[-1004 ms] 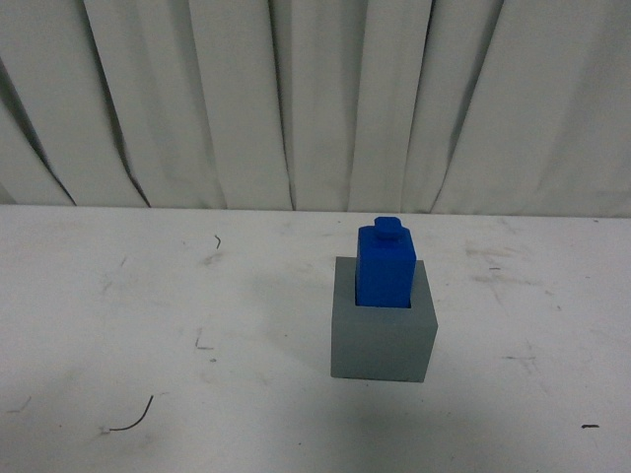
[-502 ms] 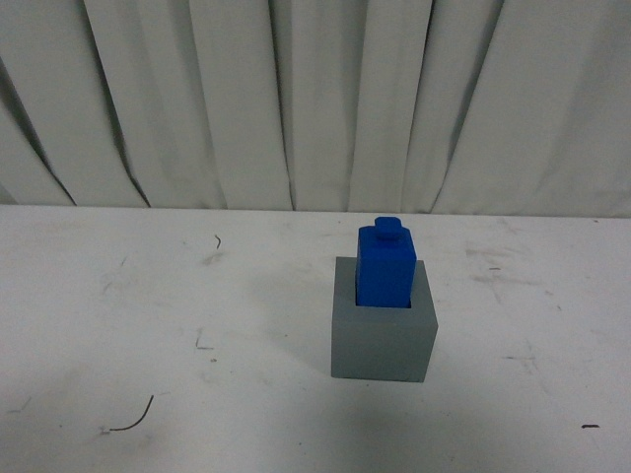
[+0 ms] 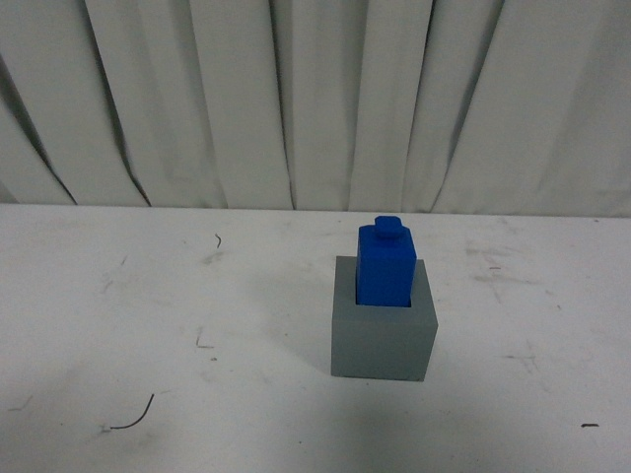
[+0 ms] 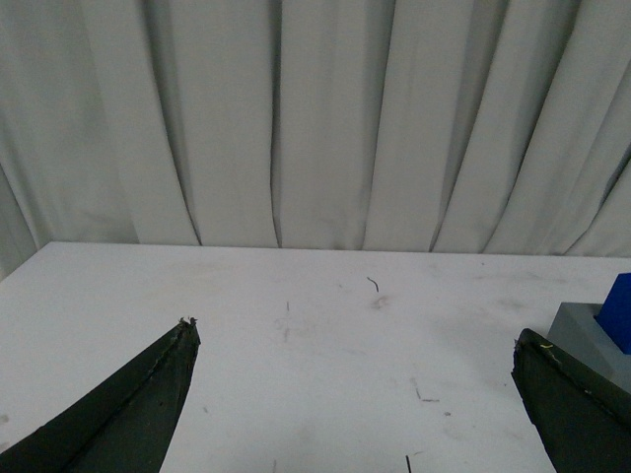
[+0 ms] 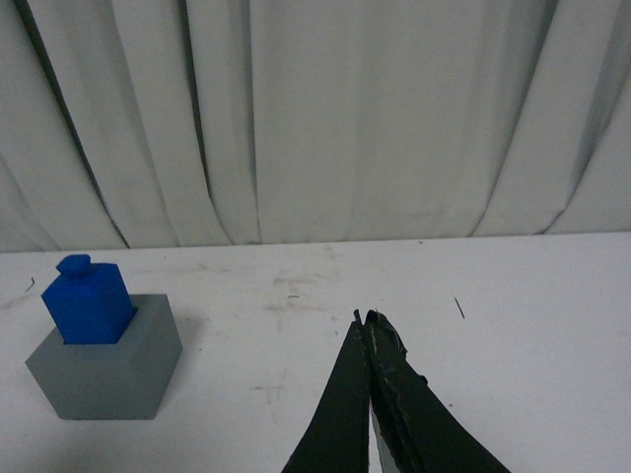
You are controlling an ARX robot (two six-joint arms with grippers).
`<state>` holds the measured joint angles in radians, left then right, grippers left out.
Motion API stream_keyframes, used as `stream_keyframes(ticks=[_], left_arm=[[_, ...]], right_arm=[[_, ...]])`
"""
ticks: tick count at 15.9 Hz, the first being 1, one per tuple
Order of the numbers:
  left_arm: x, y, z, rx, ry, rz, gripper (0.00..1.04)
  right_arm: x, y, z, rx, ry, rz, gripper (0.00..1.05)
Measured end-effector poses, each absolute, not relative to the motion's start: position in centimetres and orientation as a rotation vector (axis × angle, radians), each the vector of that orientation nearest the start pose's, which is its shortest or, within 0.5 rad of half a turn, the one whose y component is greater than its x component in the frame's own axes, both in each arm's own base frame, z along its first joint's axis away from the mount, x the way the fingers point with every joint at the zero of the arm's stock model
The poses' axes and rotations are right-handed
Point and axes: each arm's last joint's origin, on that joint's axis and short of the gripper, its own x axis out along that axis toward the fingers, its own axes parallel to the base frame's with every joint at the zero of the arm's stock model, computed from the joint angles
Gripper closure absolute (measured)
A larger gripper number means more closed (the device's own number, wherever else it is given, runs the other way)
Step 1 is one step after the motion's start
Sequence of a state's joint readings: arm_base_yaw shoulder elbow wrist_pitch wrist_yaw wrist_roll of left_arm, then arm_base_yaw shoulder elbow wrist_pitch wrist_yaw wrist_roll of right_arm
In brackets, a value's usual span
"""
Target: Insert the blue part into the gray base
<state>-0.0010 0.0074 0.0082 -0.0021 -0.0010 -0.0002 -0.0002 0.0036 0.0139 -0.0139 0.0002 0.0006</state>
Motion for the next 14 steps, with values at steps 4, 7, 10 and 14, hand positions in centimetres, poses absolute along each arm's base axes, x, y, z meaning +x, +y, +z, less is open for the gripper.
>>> stream_keyframes(ticks=[4,7,10,14], left_arm=[[9.77,-0.01,16.55,0.0,0.002,-0.001,0.07],[9.77,-0.01,16.54,0.0,0.002,-0.001,0.07],[9.77,-0.01,16.54,0.0,0.002,-0.001,0.07],[9.77,-0.01,16.54,0.0,0.002,-0.001,0.07]], right_arm=[[9.71,0.0,16.76,0.0,-0.006,0.0,0.99],[9.71,0.0,16.76,0.0,-0.006,0.0,0.63],[9.71,0.0,16.76,0.0,-0.006,0.0,0.26],[9.71,0.0,16.76,0.0,-0.006,0.0,0.05]])
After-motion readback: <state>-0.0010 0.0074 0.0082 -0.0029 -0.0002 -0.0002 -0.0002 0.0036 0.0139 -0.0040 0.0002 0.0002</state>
